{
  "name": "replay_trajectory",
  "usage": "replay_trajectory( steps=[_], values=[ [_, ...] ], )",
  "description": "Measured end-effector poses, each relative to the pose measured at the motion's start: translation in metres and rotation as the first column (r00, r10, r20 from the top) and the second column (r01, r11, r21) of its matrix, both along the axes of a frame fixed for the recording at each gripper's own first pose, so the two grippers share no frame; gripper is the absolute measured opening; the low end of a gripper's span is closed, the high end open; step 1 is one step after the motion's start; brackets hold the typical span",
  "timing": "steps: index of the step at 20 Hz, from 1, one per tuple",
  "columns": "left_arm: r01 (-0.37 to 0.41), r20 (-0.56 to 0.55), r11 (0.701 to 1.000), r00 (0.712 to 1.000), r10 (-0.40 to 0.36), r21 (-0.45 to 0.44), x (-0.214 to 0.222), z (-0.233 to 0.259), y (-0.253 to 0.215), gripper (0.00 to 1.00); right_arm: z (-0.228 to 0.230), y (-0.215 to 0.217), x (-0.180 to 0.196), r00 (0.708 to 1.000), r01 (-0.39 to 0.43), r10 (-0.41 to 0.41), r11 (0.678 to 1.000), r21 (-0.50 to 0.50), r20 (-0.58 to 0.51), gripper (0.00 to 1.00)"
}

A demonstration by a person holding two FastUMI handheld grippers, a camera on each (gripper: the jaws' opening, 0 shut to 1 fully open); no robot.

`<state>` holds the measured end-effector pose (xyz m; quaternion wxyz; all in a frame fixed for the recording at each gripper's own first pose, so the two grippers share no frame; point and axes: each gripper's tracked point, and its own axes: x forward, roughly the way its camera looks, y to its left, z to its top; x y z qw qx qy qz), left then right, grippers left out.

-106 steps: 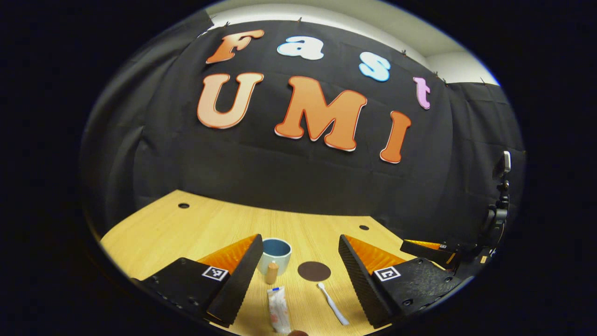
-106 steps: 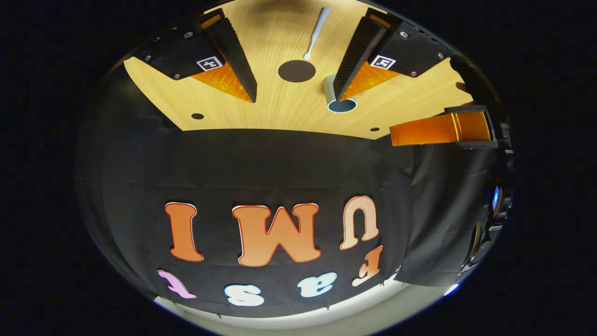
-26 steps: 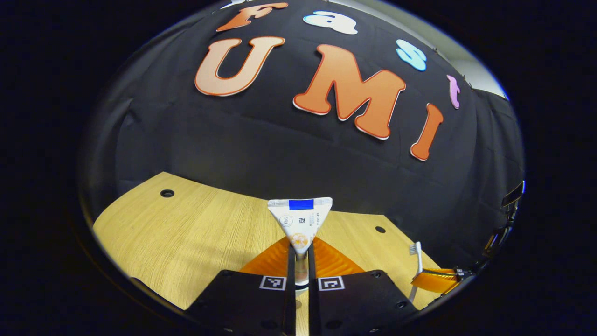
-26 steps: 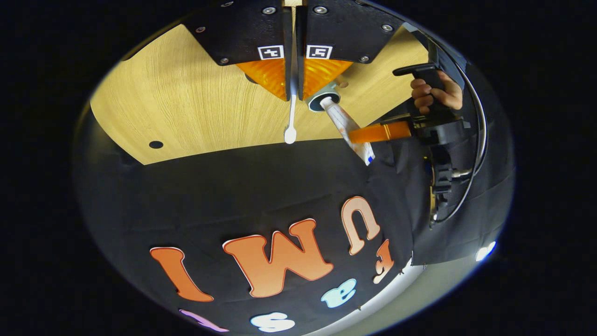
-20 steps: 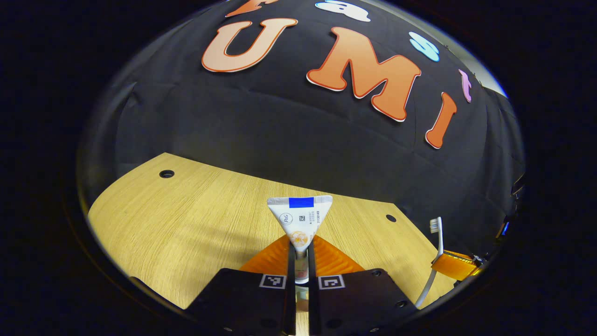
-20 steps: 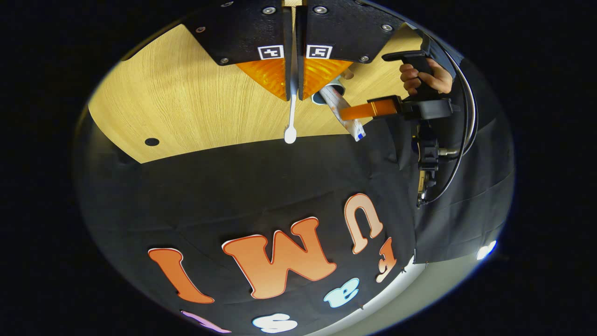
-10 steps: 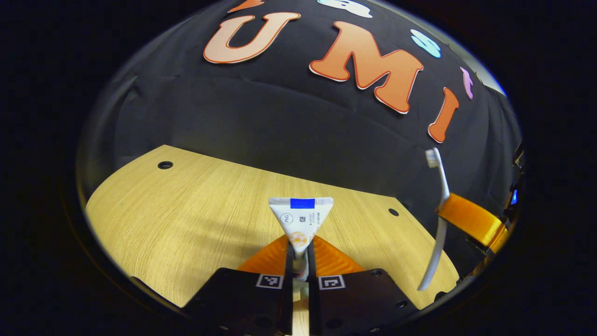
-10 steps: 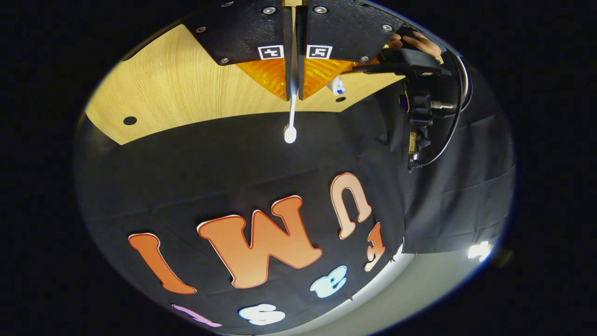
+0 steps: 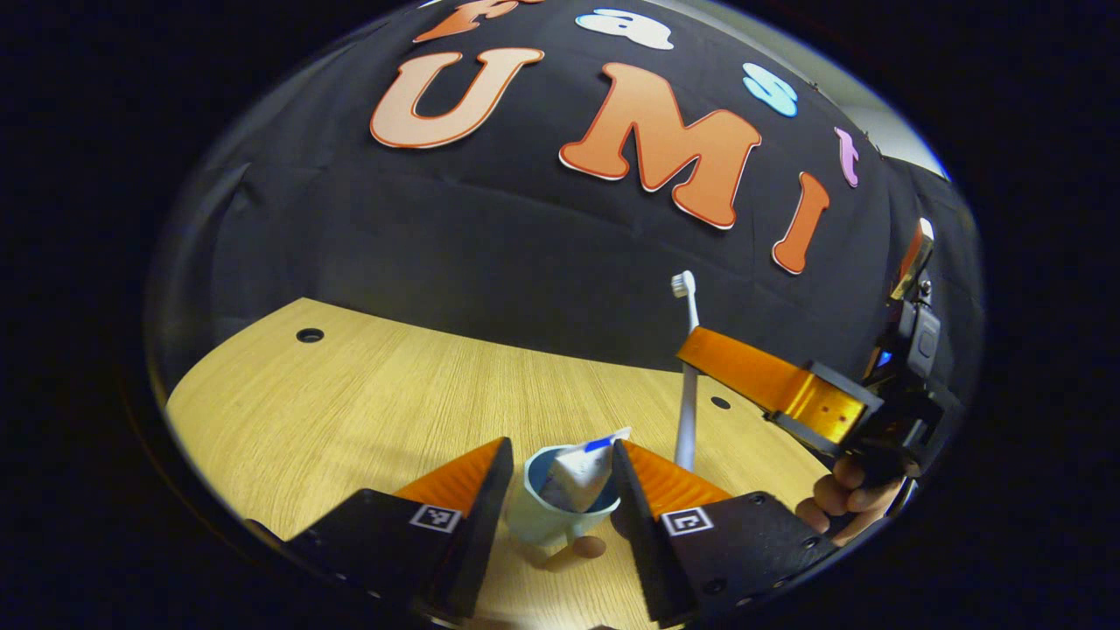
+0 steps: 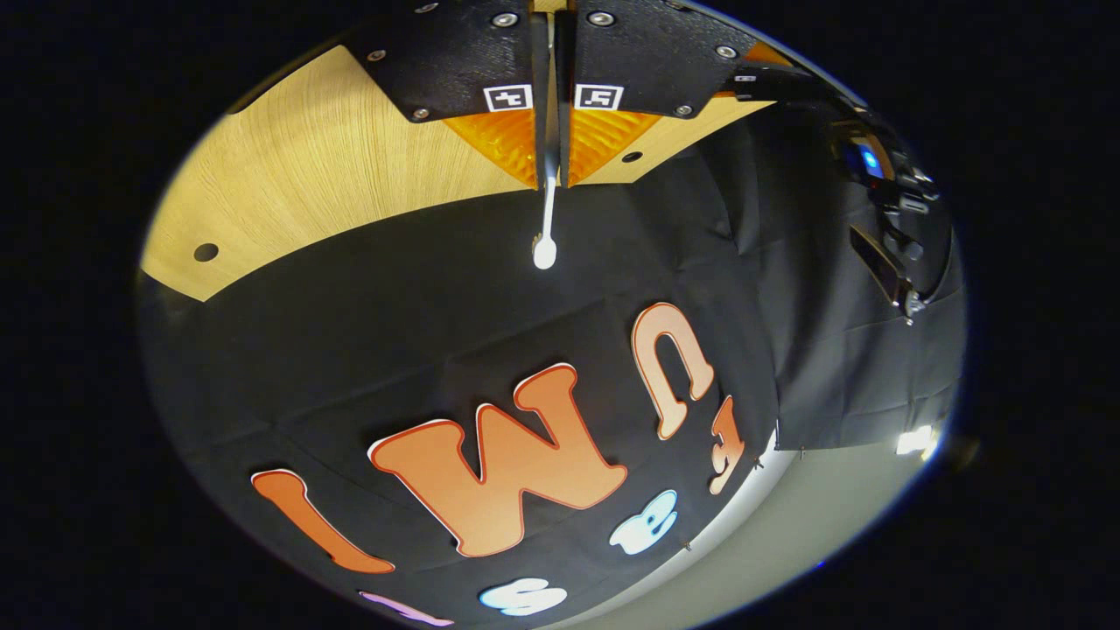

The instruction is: Put the toothbrush and toothpaste on the desktop into the cup, then pick up the cup and place it on the coaster on the desktop.

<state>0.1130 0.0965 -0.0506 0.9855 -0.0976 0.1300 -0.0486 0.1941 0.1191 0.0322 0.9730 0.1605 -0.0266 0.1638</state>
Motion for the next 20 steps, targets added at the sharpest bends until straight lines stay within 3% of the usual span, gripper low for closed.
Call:
replay_trajectory(
  steps=[1, 10, 12, 15, 20],
  values=[
    [-0.012, 0.009, 1.000, 1.000, 0.012, 0.013, -0.001, 0.000, 0.004, 0.75, 0.001, 0.000, 0.004, 1.000, 0.011, -0.011, 1.000, 0.003, 0.015, 0.03],
    [-0.119, 0.091, 0.993, 0.989, 0.117, 0.025, -0.030, 0.024, 0.052, 0.75, -0.012, 0.017, 0.026, 0.996, 0.050, -0.051, 0.999, 0.017, 0.074, 0.03],
    [-0.130, 0.087, 0.989, 0.988, 0.125, 0.063, -0.037, 0.017, 0.061, 0.74, -0.022, 0.021, 0.028, 0.996, 0.044, -0.044, 0.999, 0.000, 0.073, 0.04],
    [-0.155, 0.201, 0.977, 0.972, 0.124, 0.144, -0.042, 0.031, 0.068, 0.74, -0.030, 0.025, 0.030, 0.996, 0.044, -0.043, 0.999, -0.009, 0.075, 0.04],
    [-0.147, 0.211, 0.973, 0.972, 0.108, 0.176, -0.054, 0.031, 0.055, 0.75, -0.045, 0.028, 0.021, 1.000, 0.000, 0.001, 0.999, -0.051, 0.025, 0.10]
  ],
)
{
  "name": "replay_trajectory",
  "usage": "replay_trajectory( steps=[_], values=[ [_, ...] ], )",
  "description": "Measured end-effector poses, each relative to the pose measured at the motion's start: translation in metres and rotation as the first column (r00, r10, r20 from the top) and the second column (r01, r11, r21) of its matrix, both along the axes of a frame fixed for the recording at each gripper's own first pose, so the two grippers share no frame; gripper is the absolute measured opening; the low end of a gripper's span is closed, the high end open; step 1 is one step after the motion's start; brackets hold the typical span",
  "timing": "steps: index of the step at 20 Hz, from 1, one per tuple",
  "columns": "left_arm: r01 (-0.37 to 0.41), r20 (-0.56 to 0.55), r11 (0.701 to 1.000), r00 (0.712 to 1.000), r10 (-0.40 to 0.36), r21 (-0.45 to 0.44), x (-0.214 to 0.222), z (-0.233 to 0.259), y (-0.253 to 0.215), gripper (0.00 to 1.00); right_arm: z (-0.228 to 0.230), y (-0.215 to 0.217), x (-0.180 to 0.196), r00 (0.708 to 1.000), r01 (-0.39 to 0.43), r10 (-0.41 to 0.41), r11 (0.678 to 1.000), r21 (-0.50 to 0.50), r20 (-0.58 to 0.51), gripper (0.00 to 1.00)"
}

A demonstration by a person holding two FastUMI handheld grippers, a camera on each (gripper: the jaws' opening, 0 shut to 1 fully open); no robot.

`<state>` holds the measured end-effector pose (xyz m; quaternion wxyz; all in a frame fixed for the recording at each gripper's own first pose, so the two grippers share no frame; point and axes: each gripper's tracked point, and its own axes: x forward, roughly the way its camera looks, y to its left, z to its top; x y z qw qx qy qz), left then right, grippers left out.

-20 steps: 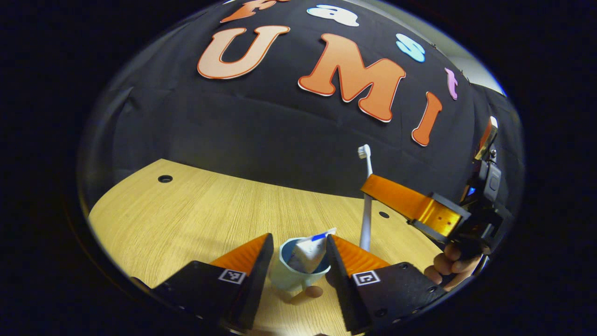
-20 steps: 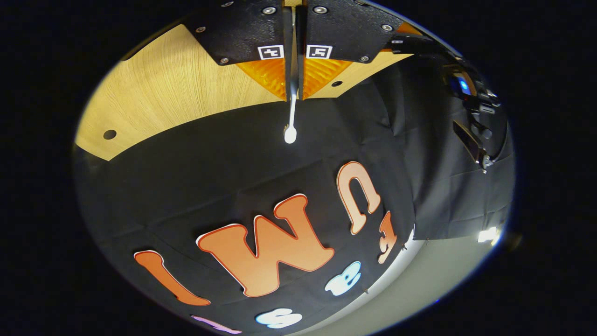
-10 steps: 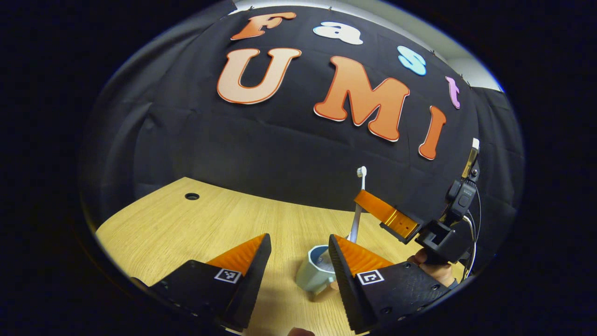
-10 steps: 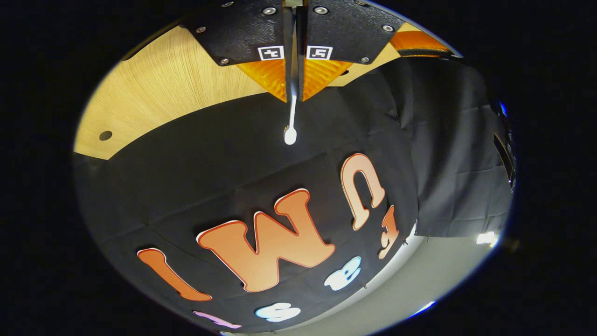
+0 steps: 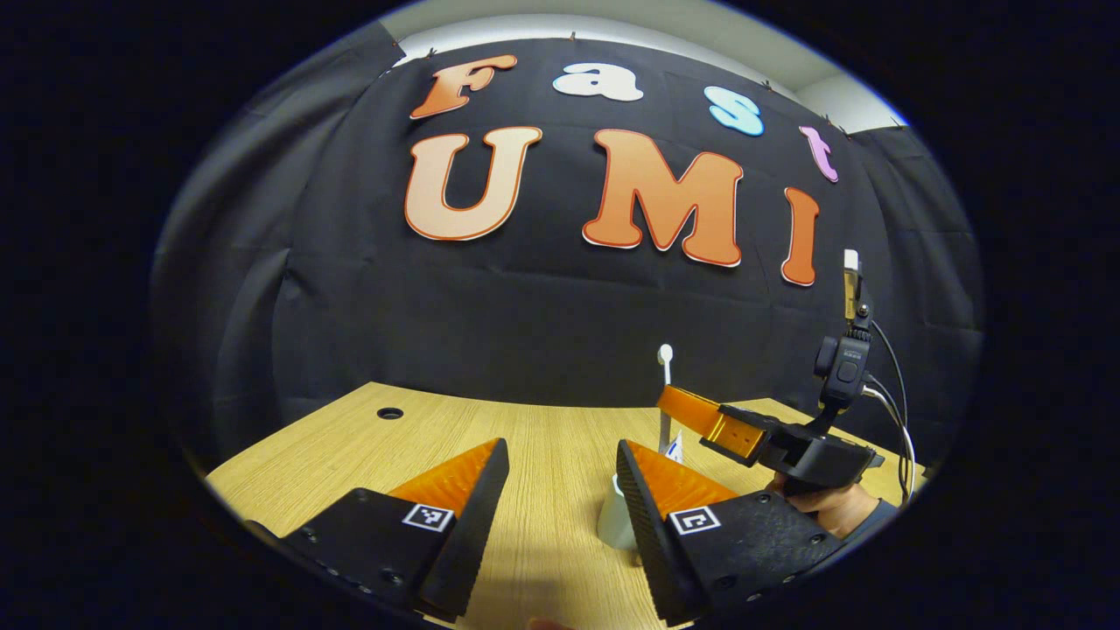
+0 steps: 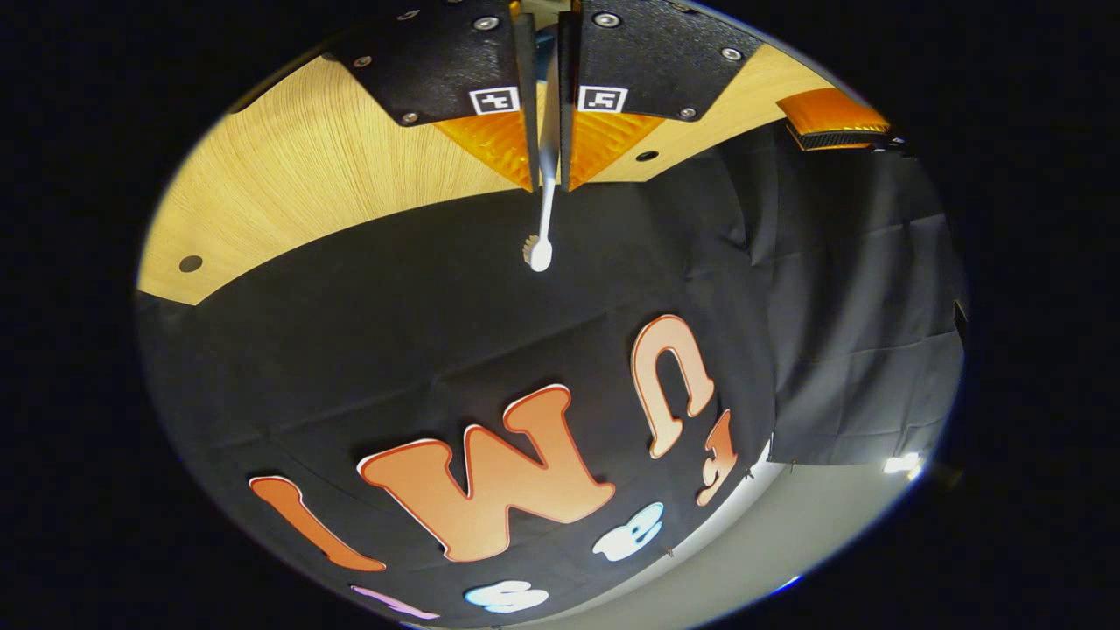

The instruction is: Put the toothbrush and toothpaste on the desktop into the cup, then pick up the cup and place it on the coaster on the desktop.

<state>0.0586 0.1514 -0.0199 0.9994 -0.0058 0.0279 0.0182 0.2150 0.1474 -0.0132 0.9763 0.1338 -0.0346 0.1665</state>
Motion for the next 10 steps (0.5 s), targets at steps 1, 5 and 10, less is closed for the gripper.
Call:
replay_trajectory(
  steps=[1, 5, 10],
  values=[
    [0.005, -0.004, 1.000, 1.000, -0.005, 0.000, -0.002, -0.003, -0.004, 0.75, 0.000, -0.002, -0.008, 1.000, -0.006, 0.006, 1.000, -0.018, -0.005, 0.16],
    [0.039, -0.025, 0.999, 0.999, -0.040, -0.025, -0.011, -0.008, -0.030, 0.75, 0.017, -0.029, -0.039, 0.999, 0.015, -0.012, 0.997, -0.073, 0.039, 0.32],
    [0.056, -0.078, 0.998, 0.995, -0.058, -0.036, -0.020, -0.006, -0.055, 0.83, 0.047, -0.064, -0.076, 0.996, 0.047, -0.044, 0.998, -0.039, 0.082, 0.49]
  ],
)
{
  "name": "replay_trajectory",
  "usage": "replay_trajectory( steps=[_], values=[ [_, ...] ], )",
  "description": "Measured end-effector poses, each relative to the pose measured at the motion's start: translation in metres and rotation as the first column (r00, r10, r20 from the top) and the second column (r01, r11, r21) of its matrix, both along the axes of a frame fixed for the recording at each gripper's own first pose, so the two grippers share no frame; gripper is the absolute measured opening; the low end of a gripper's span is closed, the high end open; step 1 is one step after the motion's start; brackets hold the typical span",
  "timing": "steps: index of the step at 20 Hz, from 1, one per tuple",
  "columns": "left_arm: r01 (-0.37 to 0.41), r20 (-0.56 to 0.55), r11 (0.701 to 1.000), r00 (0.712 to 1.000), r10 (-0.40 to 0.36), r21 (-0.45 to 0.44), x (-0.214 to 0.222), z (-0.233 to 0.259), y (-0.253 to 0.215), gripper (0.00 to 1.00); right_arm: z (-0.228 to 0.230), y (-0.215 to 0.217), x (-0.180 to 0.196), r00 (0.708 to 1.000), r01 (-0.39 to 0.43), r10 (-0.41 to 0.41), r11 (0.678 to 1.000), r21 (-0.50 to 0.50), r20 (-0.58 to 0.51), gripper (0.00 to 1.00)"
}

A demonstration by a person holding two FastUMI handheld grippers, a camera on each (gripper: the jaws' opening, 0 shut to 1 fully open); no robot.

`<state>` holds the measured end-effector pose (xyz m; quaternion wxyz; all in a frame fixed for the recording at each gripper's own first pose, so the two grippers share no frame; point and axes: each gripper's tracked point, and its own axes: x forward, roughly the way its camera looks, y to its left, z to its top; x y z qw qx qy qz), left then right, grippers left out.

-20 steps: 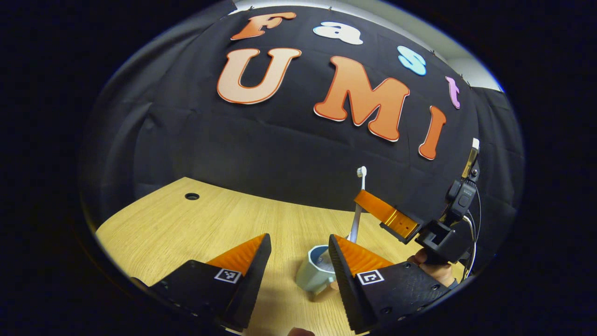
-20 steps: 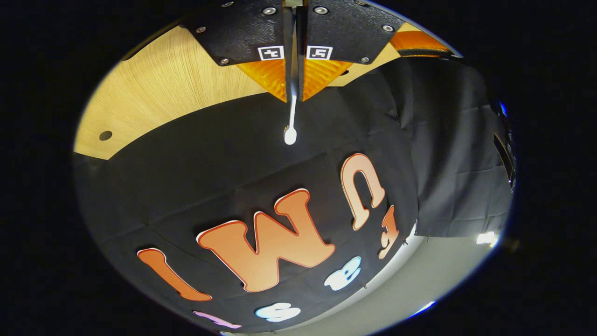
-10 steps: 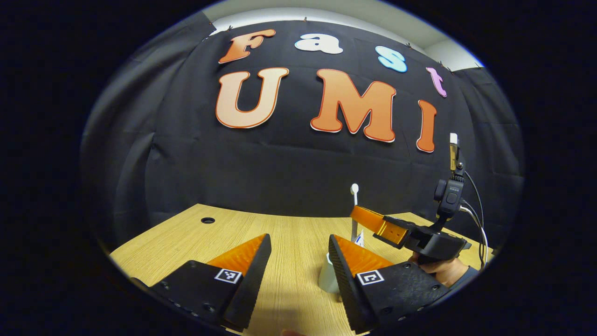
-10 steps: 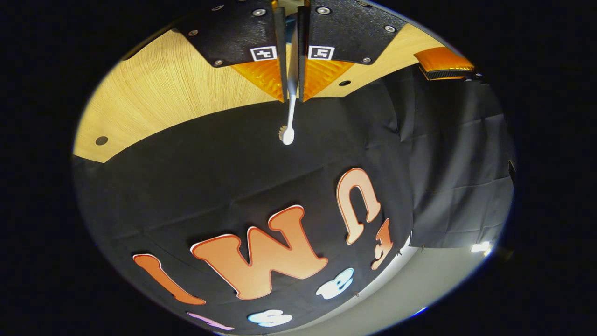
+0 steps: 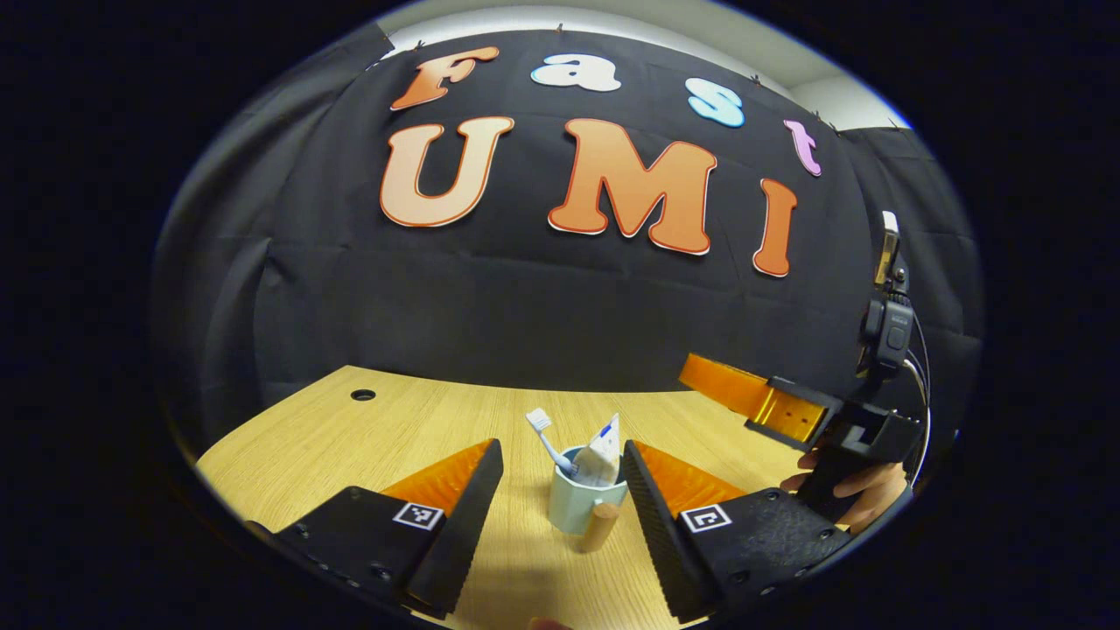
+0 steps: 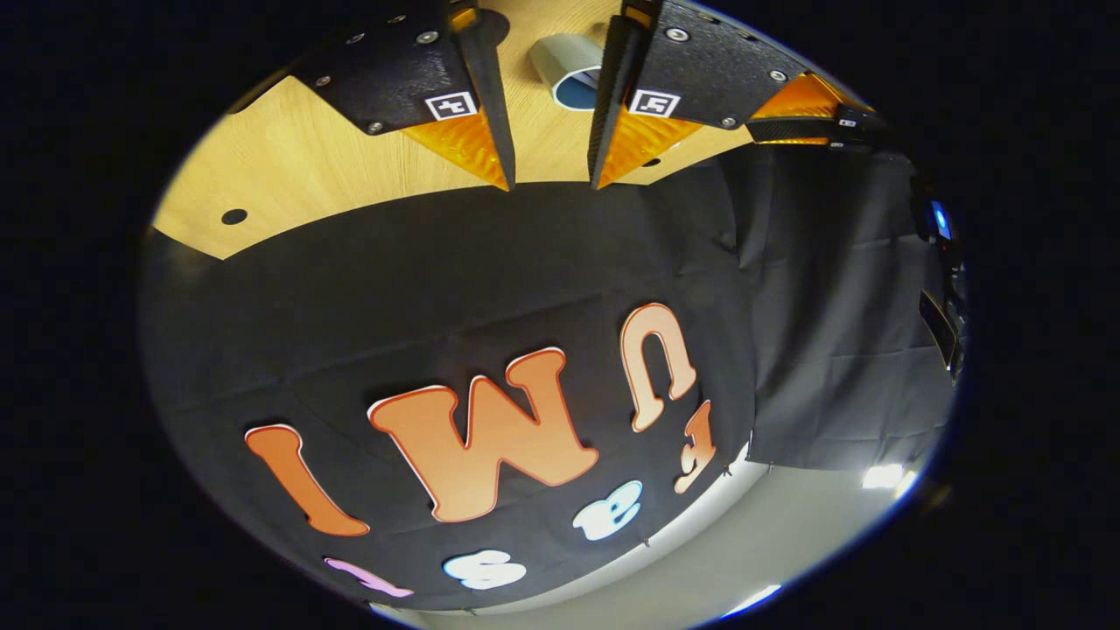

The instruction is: Put the toothbrush and toothpaste on the desktop into the cup, then pick up the cup and place it on the coaster on the desktop.

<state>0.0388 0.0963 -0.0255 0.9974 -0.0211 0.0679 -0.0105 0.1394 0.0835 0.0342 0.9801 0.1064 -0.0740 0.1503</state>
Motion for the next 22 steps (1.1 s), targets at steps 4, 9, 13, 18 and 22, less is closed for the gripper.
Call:
replay_trajectory(
  steps=[4, 9, 13, 18, 22],
  values=[
    [0.032, -0.128, 0.999, 0.991, -0.032, 0.000, -0.005, -0.009, -0.016, 0.96, 0.014, -0.021, -0.030, 0.999, 0.029, -0.028, 0.998, -0.051, 0.026, 0.77],
    [0.113, -0.322, 0.993, 0.940, -0.112, -0.016, 0.012, -0.033, -0.038, 0.96, 0.027, -0.045, -0.074, 0.997, 0.036, -0.027, 0.993, -0.115, 0.074, 0.94],
    [0.098, -0.498, 0.994, 0.860, -0.111, -0.054, 0.023, -0.060, -0.032, 0.97, 0.025, -0.064, -0.097, 0.997, 0.031, -0.022, 0.993, -0.111, 0.080, 0.96],
    [0.057, -0.647, 0.997, 0.759, -0.076, -0.051, 0.036, -0.077, -0.024, 0.97, 0.022, -0.083, -0.119, 0.996, 0.035, -0.025, 0.992, -0.119, 0.086, 0.96],
    [0.058, -0.721, 0.998, 0.692, -0.044, -0.005, 0.043, -0.097, -0.030, 0.97, 0.009, -0.098, -0.130, 0.997, 0.056, -0.048, 0.989, -0.137, 0.063, 0.96]
  ],
)
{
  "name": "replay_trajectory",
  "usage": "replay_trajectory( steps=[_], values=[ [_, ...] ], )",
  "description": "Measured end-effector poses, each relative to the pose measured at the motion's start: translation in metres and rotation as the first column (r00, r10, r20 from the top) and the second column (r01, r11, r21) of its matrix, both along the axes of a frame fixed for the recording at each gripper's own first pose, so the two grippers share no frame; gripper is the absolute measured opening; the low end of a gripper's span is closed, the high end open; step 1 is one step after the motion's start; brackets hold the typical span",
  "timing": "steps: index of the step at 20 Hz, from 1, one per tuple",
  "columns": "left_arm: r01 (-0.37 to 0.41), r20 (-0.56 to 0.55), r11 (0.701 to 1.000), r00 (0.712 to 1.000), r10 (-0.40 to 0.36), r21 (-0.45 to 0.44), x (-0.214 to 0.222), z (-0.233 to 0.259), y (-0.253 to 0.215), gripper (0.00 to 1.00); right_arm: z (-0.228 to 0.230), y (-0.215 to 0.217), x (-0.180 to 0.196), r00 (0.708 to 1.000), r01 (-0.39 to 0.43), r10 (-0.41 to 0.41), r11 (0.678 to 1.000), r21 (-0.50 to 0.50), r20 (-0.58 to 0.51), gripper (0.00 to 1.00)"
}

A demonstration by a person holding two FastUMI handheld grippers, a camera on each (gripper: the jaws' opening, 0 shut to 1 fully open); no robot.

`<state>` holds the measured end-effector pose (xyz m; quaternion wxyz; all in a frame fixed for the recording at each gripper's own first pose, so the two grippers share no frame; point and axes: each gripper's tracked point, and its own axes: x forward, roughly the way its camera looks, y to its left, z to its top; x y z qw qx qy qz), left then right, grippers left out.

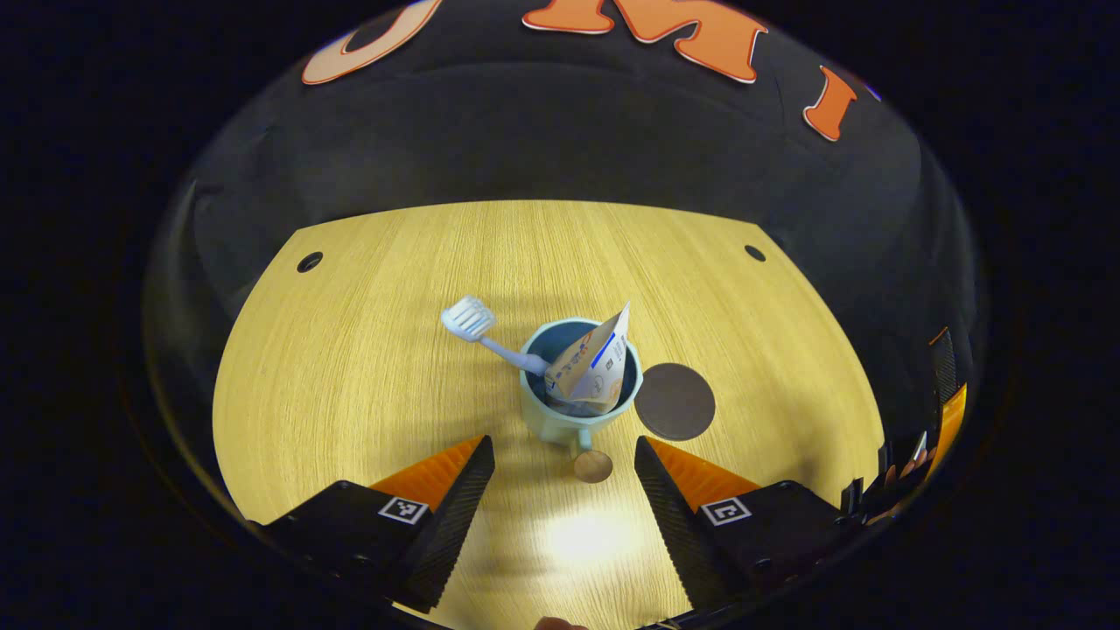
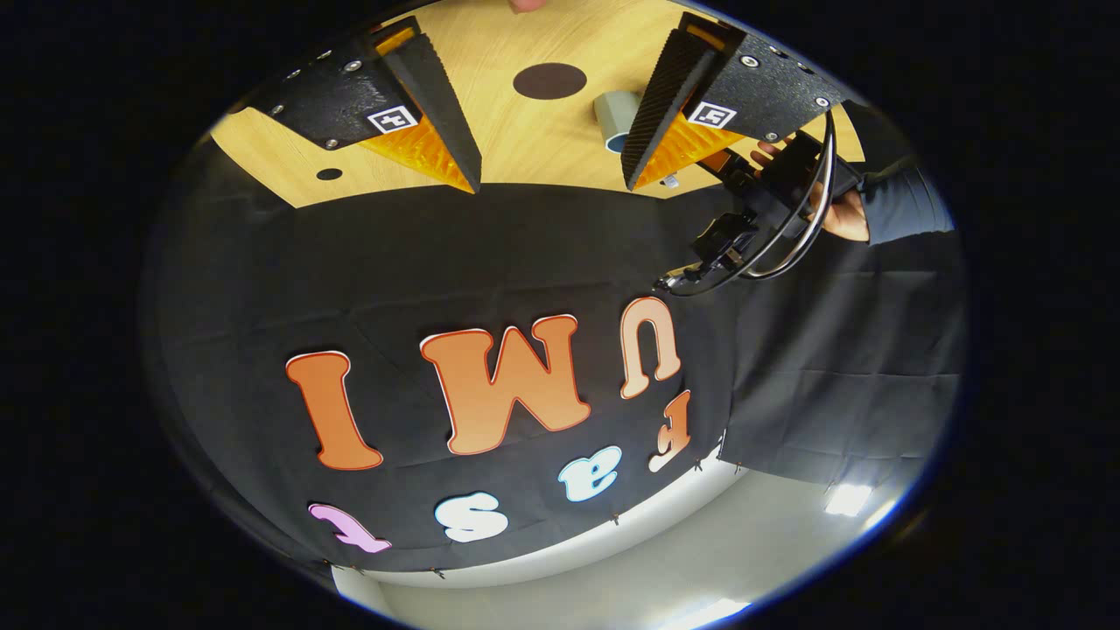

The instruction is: Put the toothbrush and toothpaste on the desktop into the cup, then pick up the cup and place it on the coaster on the desktop.

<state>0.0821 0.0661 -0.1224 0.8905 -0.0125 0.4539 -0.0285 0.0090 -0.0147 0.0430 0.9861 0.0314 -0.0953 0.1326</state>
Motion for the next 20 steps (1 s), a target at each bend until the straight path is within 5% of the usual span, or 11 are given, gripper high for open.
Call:
replay_trajectory(
  steps=[6, 8, 14, 20],
  values=[
    [-0.009, -0.107, 0.995, 0.994, 0.020, 0.100, 0.012, -0.032, 0.006, 0.94, -0.015, -0.014, -0.017, 1.000, 0.011, -0.011, 1.000, 0.016, -0.026, 0.97],
    [-0.027, -0.128, 0.995, 0.991, 0.038, 0.092, 0.017, -0.045, 0.009, 0.84, -0.021, -0.019, -0.022, 0.999, 0.018, -0.017, 0.999, 0.028, -0.038, 0.96],
    [-0.066, -0.148, 0.993, 0.986, 0.080, 0.099, 0.022, -0.070, 0.013, 0.28, -0.025, -0.027, -0.031, 0.998, 0.041, -0.039, 0.998, 0.043, -0.046, 0.97],
    [-0.062, -0.074, 0.990, 0.995, 0.071, 0.128, 0.030, -0.069, 0.015, 0.22, -0.028, -0.036, -0.044, 0.997, 0.059, -0.056, 0.997, 0.059, -0.055, 0.96]
  ],
)
